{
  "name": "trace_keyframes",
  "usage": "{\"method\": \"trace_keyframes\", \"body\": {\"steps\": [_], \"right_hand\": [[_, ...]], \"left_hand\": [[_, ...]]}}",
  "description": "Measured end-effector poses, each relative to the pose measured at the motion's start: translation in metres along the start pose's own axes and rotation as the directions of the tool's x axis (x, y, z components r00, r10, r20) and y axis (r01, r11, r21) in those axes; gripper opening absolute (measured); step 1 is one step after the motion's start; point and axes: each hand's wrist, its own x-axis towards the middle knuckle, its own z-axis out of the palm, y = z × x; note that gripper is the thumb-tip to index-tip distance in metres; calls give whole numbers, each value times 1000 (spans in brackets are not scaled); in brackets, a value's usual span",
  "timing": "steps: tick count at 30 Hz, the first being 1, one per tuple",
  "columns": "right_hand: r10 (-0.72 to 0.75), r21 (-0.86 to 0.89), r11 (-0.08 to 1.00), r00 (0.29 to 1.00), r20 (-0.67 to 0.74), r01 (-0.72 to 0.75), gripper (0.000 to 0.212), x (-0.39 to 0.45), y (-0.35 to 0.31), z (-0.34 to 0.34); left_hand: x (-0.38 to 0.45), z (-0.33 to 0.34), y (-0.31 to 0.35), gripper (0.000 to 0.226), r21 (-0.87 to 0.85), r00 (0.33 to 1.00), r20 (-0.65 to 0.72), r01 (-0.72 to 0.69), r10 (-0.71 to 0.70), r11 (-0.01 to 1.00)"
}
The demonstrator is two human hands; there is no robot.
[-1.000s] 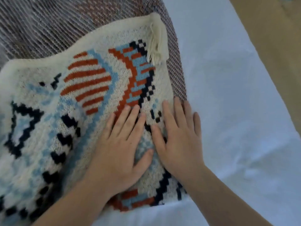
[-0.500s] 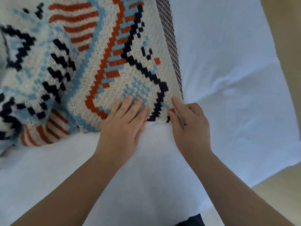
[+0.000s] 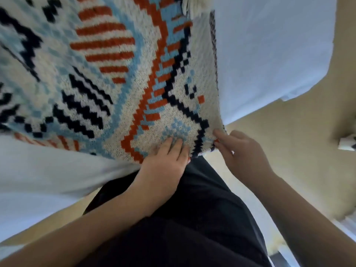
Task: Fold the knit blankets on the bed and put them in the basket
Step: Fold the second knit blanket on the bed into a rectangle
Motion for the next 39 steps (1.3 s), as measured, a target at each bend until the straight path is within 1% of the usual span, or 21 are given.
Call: {"method": "trace_keyframes", "body": {"steps": [1, 3, 5, 7, 8, 10, 12, 14, 15, 17, 18, 21, 23, 26, 28, 30, 31, 33, 35, 37, 39], "right_hand": [[15, -8, 1000, 999, 41, -14, 31, -20, 10, 2], [61, -26, 998, 992, 113, -59, 37, -54, 25, 6], [111, -95, 991, 982, 152, -97, 44, -70, 33, 8], [127, -155, 983, 979, 157, -103, 58, -67, 36, 9], [128, -149, 983, 985, 117, -109, 61, -58, 34, 7], [101, -110, 989, 995, -17, -102, 57, -24, 20, -4], [31, -108, 993, 988, -150, -48, 55, 24, -2, -17], [-44, -73, 997, 965, -258, 26, 58, 78, -25, -34], [-69, -43, 997, 949, -308, 58, 58, 105, -35, -41], [-77, 9, 996, 927, -367, 86, 58, 152, -54, -56], [-69, 34, 995, 924, -376, 89, 57, 173, -60, -63], [-35, 120, 990, 947, -319, 78, 58, 218, -66, -73], [-58, 91, 992, 959, -278, 87, 54, 233, -61, -69], [-131, -28, 991, 944, -303, 129, 47, 239, -47, -59], [-198, -92, 980, 915, -352, 176, 36, 243, -36, -52], [-256, -127, 966, 870, -422, 223, 14, 252, -32, -55], [-279, -141, 960, 848, -450, 241, 12, 259, -33, -60], [-325, -159, 946, 793, -515, 284, 12, 277, -38, -75], [-363, -165, 928, 708, -605, 335, 8, 300, -47, -97], [-373, -169, 916, 615, -694, 365, 8, 329, -62, -125], [-378, -171, 902, 531, -758, 397, 8, 359, -82, -151]], "left_hand": [[-11, 11, 17, 57, -10, 996, 82, -18, 19, 1000], [-26, 27, 44, 65, -6, 979, 195, -59, 59, 998], [-25, 32, 55, 59, -39, 975, 217, -50, 58, 998], [-11, 23, 50, 49, -105, 992, 121, -7, 19, 994], [-1, 13, 42, 46, -126, 999, 39, 2, 3, 992], [27, -21, 18, 42, -119, 985, -172, -33, 12, 992], [67, -65, -9, 42, -29, 946, -320, -72, 59, 997], [112, -108, -36, 44, 92, 912, -398, -62, 93, 994], [132, -130, -48, 46, 140, 908, -407, -47, 101, 989], [163, -163, -67, 50, 190, 931, -359, -1, 70, 982], [175, -173, -74, 54, 162, 948, -317, 27, 26, 986], [195, -179, -85, 56, -78, 957, -251, 134, -149, 988], [201, -173, -86, 45, -163, 952, -228, 169, -203, 972], [205, -163, -89, 22, -200, 967, -138, 186, -216, 962], [209, -165, -90, 18, -273, 971, -83, 195, -225, 942], [214, -174, -91, 19, -324, 966, -107, 188, -234, 927], [217, -180, -92, 21, -304, 961, -153, 176, -230, 936], [228, -198, -97, 25, -209, 947, -251, 150, -201, 966], [243, -225, -105, 30, -137, 921, -351, 125, -166, 983], [262, -257, -117, 34, -57, 878, -465, 101, -116, 993], [279, -291, -130, 34, 8, 816, -574, 84, -64, 996]]}}
